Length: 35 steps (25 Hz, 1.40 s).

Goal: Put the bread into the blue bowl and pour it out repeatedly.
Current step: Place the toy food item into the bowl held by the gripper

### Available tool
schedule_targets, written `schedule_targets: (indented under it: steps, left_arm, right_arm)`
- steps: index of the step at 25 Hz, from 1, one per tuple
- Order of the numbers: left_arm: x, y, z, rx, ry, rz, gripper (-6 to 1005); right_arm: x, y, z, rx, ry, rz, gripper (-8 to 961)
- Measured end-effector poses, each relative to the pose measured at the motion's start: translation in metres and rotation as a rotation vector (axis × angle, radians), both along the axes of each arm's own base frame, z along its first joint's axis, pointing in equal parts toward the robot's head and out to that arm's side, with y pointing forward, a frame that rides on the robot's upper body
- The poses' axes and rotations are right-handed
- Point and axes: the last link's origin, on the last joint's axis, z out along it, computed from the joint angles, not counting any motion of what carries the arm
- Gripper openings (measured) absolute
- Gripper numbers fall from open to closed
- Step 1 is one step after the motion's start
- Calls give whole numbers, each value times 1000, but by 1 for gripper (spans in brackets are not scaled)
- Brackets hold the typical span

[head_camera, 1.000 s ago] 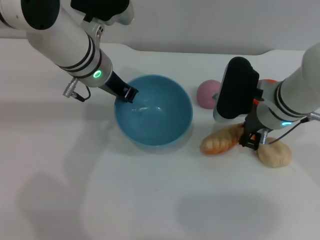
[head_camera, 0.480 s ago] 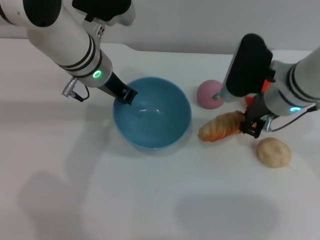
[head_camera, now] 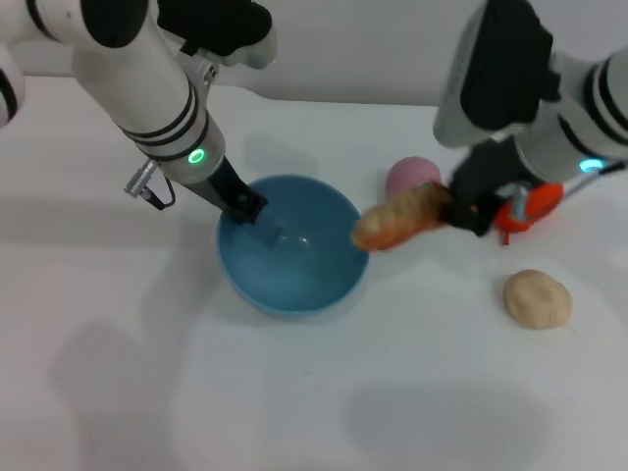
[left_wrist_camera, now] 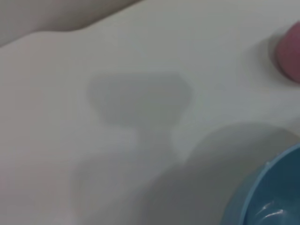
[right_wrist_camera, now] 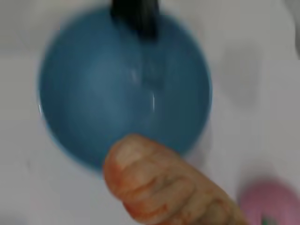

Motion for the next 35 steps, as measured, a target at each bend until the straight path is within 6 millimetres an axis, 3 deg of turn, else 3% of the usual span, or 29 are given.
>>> schedule_targets:
  steps: [5,9,16,27,35]
  left_arm:
    - [8,-2,-5,-21,-16,-1,0]
    - [17,-3,-9,-36,-70,7,0]
    - [23,0,-9,-28,-92,-2,0]
    - [28,5,-4,-16,-109,0,0]
    - [29,6,-3,-10,-105,-8,-1]
  right_arm:
    - [-32,2,-1,14,122,73,150]
    - [-44,4,-5,23,202,92,151]
    - [-40,-6,-14,-36,256,74,146]
    - [-17,-8,-19,-36,236,-4,143]
    - [-13,-4,-15,2,242,-5,434]
